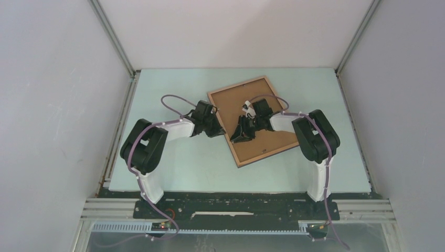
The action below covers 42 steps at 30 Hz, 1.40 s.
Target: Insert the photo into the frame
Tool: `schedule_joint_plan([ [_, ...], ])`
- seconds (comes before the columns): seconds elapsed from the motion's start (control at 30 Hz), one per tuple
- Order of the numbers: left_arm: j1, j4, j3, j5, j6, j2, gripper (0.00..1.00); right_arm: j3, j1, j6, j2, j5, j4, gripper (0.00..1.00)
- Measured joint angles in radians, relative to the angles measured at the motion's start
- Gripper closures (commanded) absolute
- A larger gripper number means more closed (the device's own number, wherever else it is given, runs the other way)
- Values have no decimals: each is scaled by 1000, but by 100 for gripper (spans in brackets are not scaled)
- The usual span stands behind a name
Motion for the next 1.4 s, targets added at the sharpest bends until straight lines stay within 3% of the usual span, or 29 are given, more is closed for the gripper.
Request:
schedule_joint_plan([
  [0.6,10,39,-34,6,-19,-13,100,-80,9,101,-26,6,133,59],
  [0.7,8,-3,-11,2,33,-13,87,-154,10,65,-132,53,130,57],
  [0.8,5,-76,29,-11,129,-13,59,-205,6,23,-274,102,132,56],
  [1.0,5,-131,40,-37,253,-64,38,-273,-48,-26,-450,163,214,55],
  [1.1,-1,-113,20,-28,240,-142,33,-311,-65,-45,-477,210,215,51],
  [1.2,-35,-71,-42,-35,166,-244,34,-361,-67,-75,-536,286,194,49],
  [1.4,-228,-77,-141,-135,-148,-326,38,-418,-64,-119,-722,439,173,42],
])
